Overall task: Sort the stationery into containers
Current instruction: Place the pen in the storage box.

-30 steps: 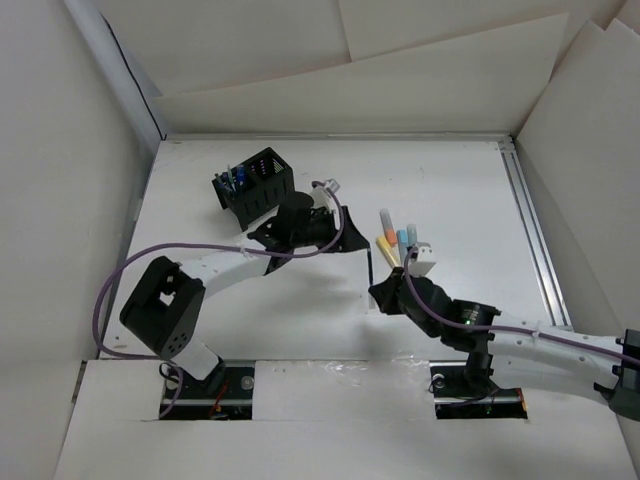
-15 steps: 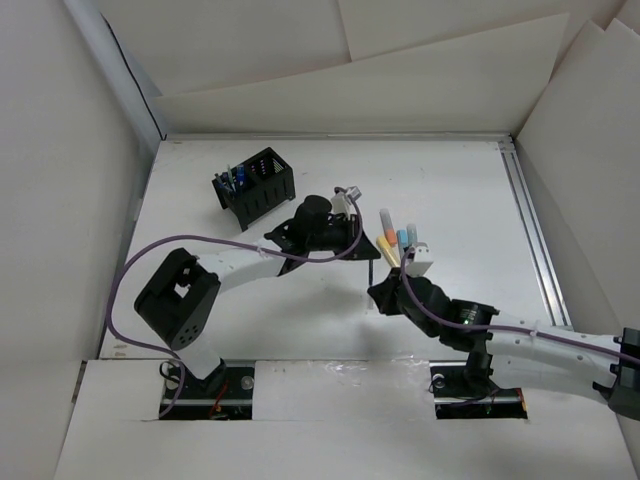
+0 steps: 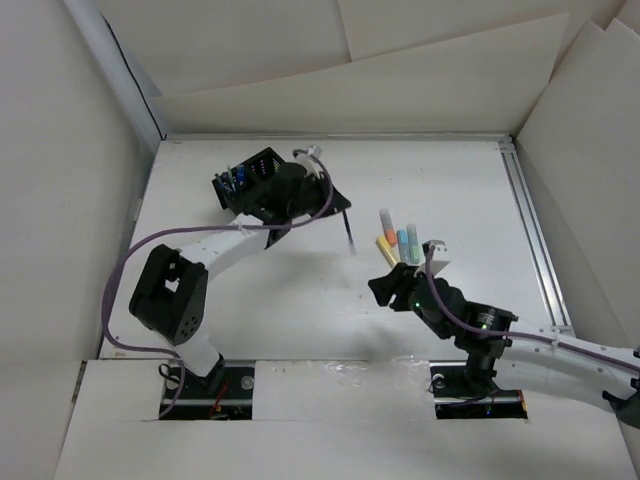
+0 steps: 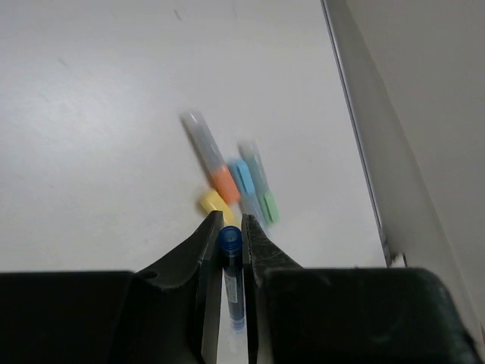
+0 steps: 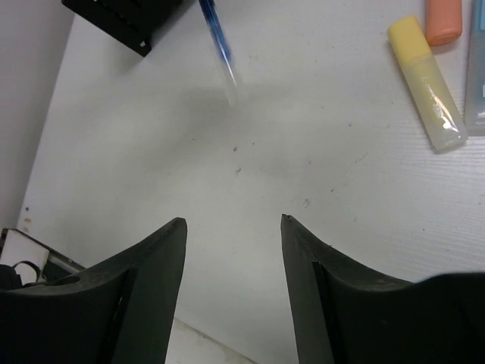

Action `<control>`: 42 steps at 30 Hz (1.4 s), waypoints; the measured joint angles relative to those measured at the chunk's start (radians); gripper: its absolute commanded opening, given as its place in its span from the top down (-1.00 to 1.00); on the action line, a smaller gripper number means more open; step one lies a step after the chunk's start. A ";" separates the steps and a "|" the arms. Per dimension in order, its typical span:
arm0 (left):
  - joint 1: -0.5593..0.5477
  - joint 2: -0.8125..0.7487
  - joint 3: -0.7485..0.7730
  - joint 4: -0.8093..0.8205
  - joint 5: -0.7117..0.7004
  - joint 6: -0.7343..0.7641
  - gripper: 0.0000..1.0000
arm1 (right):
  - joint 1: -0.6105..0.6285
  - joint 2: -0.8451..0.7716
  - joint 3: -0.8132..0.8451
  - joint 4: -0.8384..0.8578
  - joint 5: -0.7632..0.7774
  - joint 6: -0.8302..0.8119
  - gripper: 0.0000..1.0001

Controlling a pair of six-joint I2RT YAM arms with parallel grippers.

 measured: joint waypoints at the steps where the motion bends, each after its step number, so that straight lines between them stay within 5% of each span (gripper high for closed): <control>1: 0.031 0.000 0.030 -0.015 -0.034 -0.001 1.00 | 0.000 -0.014 0.000 -0.005 0.005 0.001 -0.20; 12: 0.304 0.017 0.357 -0.160 -0.474 0.002 1.00 | 0.000 0.019 -0.034 -0.029 0.039 0.033 -0.20; 23: 0.351 0.111 0.448 -0.211 -0.941 0.253 1.00 | 0.001 -0.008 -0.077 -0.024 0.055 0.053 -0.20; 37: 0.384 0.140 0.308 -0.129 -1.035 0.372 1.00 | 0.001 -0.012 -0.079 -0.023 0.075 0.063 -0.17; 42: 0.384 0.140 0.303 -0.123 -1.022 0.373 0.71 | 0.001 -0.012 -0.079 -0.029 0.101 0.087 -0.17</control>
